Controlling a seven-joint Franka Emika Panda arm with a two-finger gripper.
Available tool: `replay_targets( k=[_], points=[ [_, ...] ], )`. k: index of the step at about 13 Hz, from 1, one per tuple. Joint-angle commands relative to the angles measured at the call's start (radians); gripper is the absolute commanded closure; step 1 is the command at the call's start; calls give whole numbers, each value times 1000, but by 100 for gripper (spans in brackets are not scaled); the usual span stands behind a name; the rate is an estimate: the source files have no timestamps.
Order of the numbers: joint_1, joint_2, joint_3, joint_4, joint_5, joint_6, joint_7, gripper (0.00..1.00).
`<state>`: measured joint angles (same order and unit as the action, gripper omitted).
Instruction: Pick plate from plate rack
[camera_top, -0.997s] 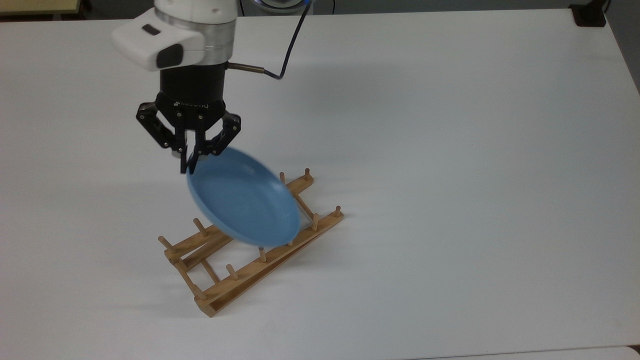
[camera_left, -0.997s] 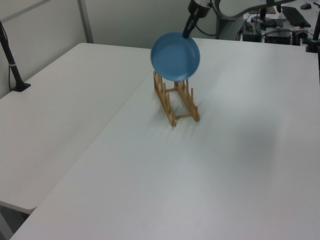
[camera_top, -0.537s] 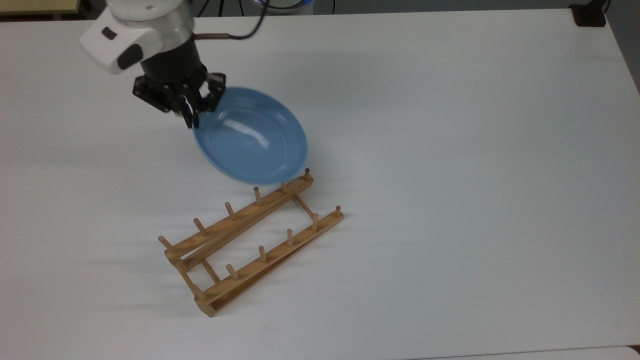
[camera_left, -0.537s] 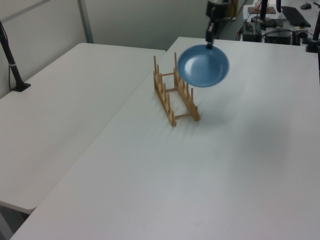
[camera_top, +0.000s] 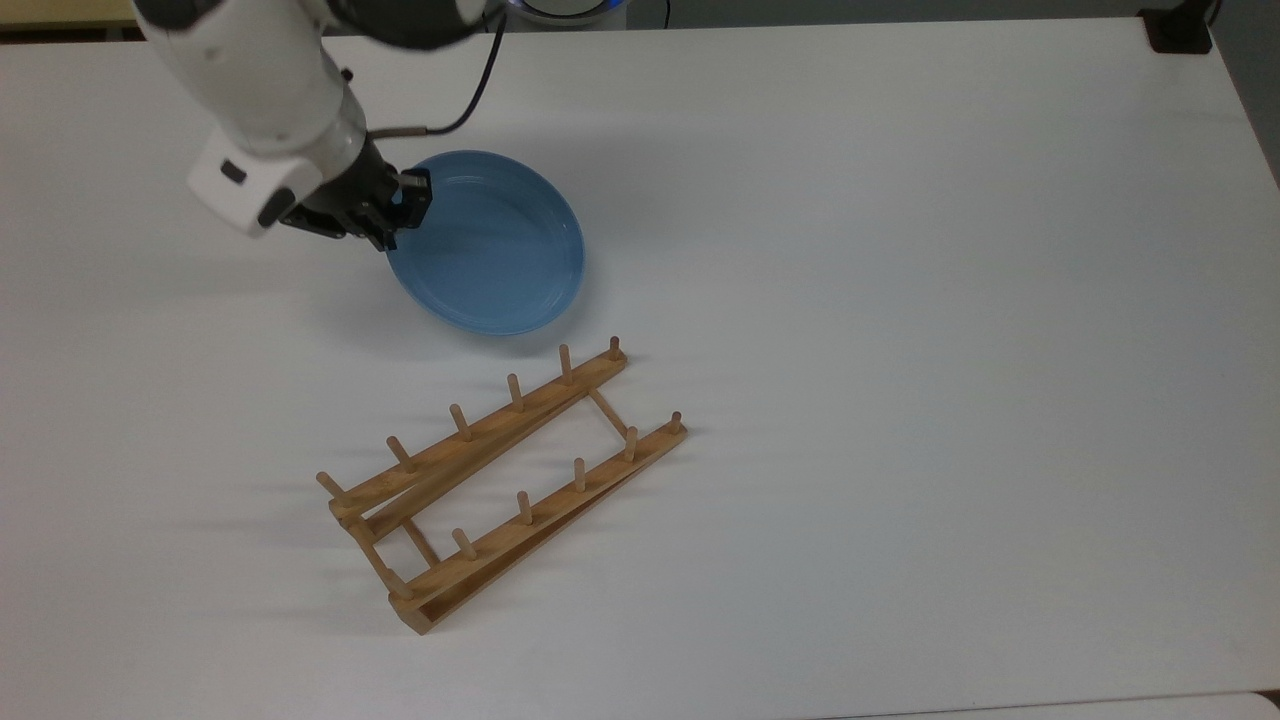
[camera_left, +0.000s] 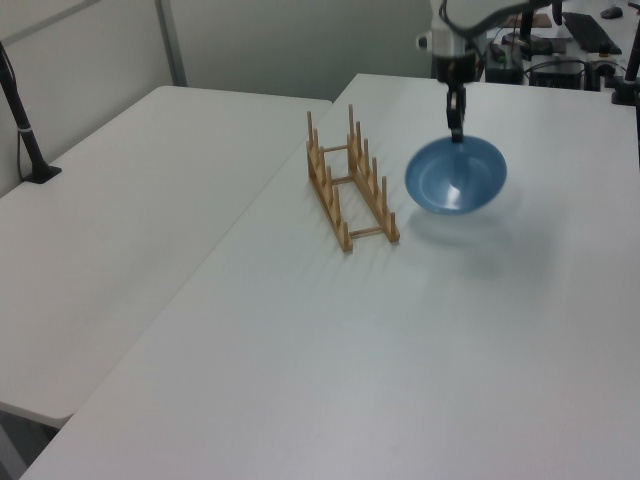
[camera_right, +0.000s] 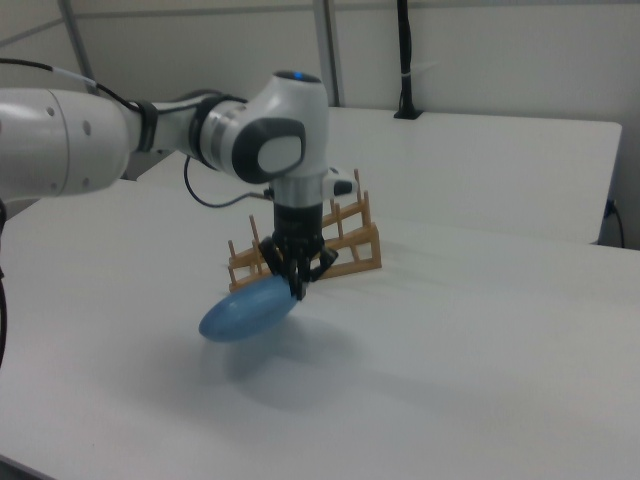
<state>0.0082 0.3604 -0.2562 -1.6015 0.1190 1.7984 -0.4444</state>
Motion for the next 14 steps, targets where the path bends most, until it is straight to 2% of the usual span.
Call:
replay_targets(
  k=[1,4,5,8,9,11,12,14],
  points=[
    [-7,24,-11,-78,22,70,-54,100],
    [-13,49,-12,-87,11,82,-91,100],
    [-22,54,-12,-96,7,84,-124,96],
    [-24,61,-46,-100,-15,84,-175,79],
    [-24,61,-58,-104,-28,84,-200,68],
    [-27,60,-61,-106,-44,84,-204,58],
    [-25,58,-61,-103,-44,82,-192,47],
    [-13,36,-60,-92,-44,72,-154,40]
  ],
)
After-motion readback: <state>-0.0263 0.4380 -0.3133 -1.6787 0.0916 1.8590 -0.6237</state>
